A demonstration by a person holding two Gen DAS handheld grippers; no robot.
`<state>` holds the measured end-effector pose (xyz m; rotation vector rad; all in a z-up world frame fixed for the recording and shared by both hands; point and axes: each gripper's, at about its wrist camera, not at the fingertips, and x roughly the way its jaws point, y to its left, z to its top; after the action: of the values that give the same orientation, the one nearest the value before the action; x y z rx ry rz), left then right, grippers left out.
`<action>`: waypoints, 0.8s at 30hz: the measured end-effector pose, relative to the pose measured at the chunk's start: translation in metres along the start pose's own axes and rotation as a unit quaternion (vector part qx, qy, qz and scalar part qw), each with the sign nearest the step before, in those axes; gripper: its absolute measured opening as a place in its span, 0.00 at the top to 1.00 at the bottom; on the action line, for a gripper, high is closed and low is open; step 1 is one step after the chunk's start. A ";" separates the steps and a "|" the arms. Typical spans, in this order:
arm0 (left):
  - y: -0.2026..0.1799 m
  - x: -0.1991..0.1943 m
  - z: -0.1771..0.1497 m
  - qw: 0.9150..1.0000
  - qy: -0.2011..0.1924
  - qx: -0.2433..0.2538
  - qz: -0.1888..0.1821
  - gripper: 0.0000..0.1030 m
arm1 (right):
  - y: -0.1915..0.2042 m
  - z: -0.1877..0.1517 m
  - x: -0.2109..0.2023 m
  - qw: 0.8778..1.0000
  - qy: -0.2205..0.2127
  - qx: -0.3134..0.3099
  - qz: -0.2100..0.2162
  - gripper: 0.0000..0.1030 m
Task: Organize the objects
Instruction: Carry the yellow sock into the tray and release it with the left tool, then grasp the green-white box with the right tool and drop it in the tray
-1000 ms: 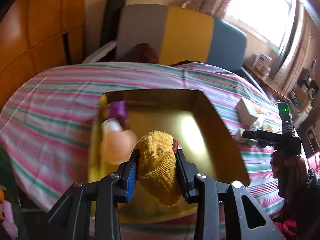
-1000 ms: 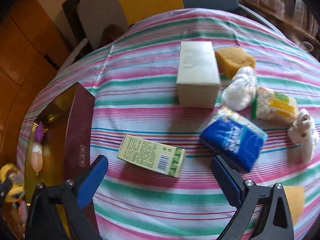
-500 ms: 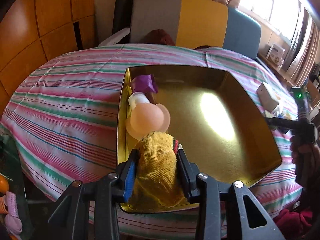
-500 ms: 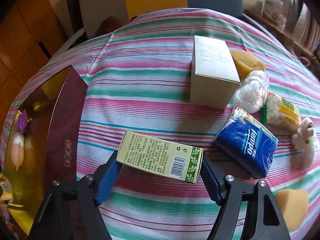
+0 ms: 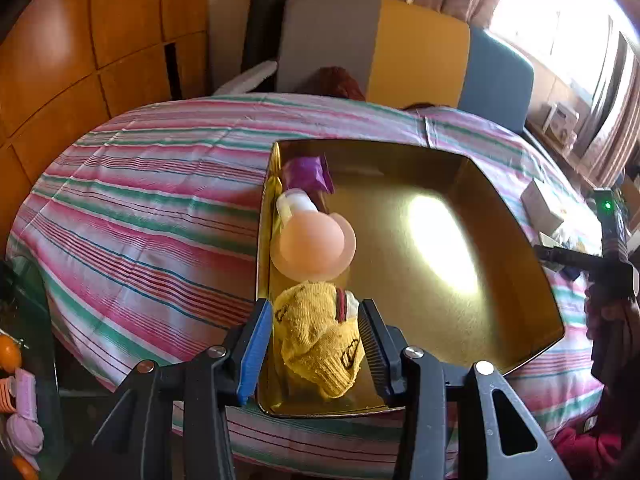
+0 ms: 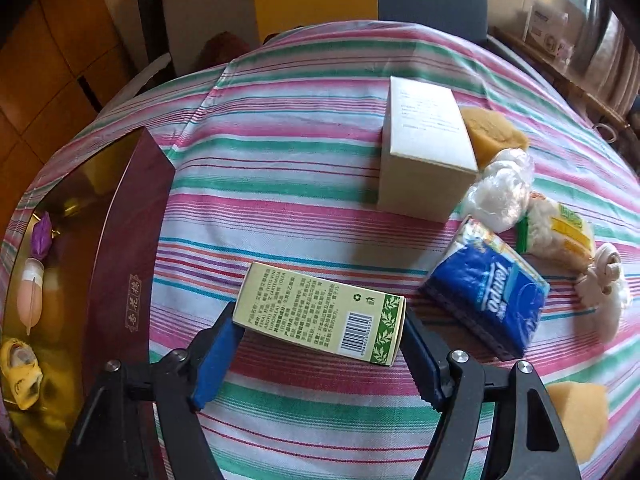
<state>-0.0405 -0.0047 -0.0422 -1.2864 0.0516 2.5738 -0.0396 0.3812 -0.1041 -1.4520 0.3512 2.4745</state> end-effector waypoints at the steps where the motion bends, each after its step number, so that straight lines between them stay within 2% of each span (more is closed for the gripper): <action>1: 0.000 -0.002 0.001 1.000 -0.003 -0.003 0.001 0.56 | 0.000 0.000 -0.004 1.000 -0.005 0.000 -0.002 0.26; 4: 0.003 -0.007 0.004 1.000 -0.009 -0.015 0.001 0.55 | 0.001 0.003 -0.024 0.999 -0.035 0.000 -0.004 0.26; 7: 0.003 -0.011 0.004 1.000 -0.014 -0.019 0.006 0.55 | 0.009 0.005 -0.051 0.998 -0.063 -0.010 0.015 0.26; 9: 0.003 -0.012 0.004 1.000 -0.015 -0.020 0.006 0.55 | 0.023 0.005 -0.071 0.996 -0.083 -0.028 0.031 0.26; 13: 0.004 -0.013 0.004 1.000 -0.017 -0.021 0.007 0.54 | 0.062 0.002 -0.094 0.989 -0.095 -0.081 0.075 0.26; 16: 0.006 -0.014 0.003 1.000 -0.018 -0.024 0.006 0.54 | 0.103 -0.010 -0.100 0.981 -0.085 -0.136 0.106 0.26; 19: 0.009 -0.013 0.002 0.999 -0.017 -0.028 0.005 0.54 | 0.147 -0.028 -0.094 0.971 -0.055 -0.187 0.135 0.26; 24: 0.020 -0.014 -0.002 0.999 -0.017 -0.041 0.008 0.54 | 0.196 -0.050 -0.066 0.963 0.002 -0.227 0.148 0.26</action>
<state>-0.0360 -0.0269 -0.0337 -1.2747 -0.0502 2.6349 -0.0330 0.1740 -0.0542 -1.6732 -0.0114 2.9356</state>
